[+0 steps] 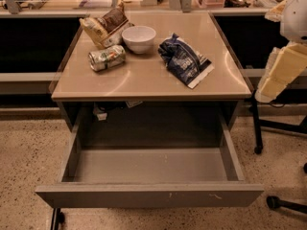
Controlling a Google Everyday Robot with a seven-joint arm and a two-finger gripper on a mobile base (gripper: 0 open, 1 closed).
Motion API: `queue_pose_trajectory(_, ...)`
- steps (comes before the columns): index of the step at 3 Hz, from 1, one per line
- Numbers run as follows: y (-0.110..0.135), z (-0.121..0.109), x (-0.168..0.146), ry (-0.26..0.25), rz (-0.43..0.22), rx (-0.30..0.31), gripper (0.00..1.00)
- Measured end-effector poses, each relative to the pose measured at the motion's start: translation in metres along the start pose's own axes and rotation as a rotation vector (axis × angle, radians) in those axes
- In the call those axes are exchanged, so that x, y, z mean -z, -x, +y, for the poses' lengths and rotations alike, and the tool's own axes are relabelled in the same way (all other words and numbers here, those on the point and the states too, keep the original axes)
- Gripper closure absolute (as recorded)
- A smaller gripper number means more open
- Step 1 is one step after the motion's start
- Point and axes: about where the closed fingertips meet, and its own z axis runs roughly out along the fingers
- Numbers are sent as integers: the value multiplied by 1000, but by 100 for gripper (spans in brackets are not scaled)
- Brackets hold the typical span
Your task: Place blue chip bag into top drawer
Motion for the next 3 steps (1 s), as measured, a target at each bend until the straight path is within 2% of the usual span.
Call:
queue_pose_trajectory(1,0,0,0,0,0,0,0)
queue_pose_trajectory(2,-8,-18,-16,-7,-61,-48,0)
queue_pose_trajectory(3,-13,-62,-47,-19,-145,-119,0)
